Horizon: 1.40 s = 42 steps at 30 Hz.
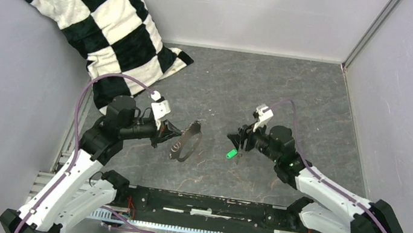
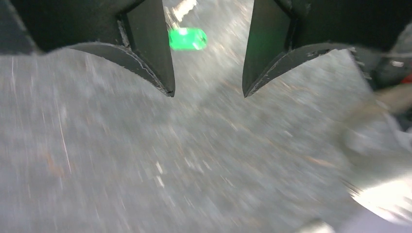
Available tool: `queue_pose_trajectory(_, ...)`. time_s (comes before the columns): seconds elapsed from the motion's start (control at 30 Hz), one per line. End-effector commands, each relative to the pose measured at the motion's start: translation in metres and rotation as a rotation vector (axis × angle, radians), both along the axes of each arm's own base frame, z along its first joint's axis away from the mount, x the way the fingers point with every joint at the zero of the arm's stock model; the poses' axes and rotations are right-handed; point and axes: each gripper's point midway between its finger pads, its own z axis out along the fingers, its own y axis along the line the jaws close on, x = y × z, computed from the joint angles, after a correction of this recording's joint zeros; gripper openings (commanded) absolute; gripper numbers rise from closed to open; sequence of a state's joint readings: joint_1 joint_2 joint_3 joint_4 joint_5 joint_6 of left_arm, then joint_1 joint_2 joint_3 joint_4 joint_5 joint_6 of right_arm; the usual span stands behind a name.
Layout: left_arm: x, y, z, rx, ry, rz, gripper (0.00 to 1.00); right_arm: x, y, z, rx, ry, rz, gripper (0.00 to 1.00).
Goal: Put the keys on the keyring
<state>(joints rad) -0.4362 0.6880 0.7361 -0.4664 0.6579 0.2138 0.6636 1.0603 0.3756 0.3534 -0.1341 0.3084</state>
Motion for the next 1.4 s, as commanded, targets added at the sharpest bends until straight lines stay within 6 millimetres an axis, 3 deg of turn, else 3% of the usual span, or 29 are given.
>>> queue_pose_trajectory(0.0,-0.011,-0.009,0.012,-0.051,-0.018,-0.081,0.02,-0.016,0.053,0.14,0.17,-0.324,0.312,0.57)
queue_pose_trajectory(0.1,-0.024,-0.014,0.018,-0.063,-0.05,-0.174,0.02,-0.045,0.086,0.186,0.151,-0.417,0.498,0.55)
queue_pose_trajectory(0.17,-0.032,-0.015,0.02,-0.066,-0.076,-0.23,0.02,-0.063,0.103,0.203,0.135,-0.47,0.594,0.55)
queue_pose_trajectory(0.27,-0.036,-0.016,0.023,-0.074,-0.082,-0.248,0.02,-0.081,0.122,0.212,0.132,-0.495,0.693,0.53)
queue_pose_trajectory(0.4,-0.04,-0.017,0.028,-0.089,-0.064,-0.26,0.02,-0.1,0.137,0.207,0.12,-0.489,0.811,0.51)
queue_pose_trajectory(0.6,-0.042,-0.02,0.037,-0.12,-0.027,-0.261,0.02,-0.112,0.146,0.185,0.038,-0.419,0.905,0.51)
queue_pose_trajectory(1.1,-0.047,-0.02,0.043,-0.131,-0.033,-0.278,0.02,-0.104,0.159,0.168,-0.039,-0.359,0.917,0.33)
queue_pose_trajectory(1.37,-0.047,-0.02,0.044,-0.131,-0.031,-0.277,0.02,-0.104,0.157,0.169,-0.047,-0.366,0.915,0.29)
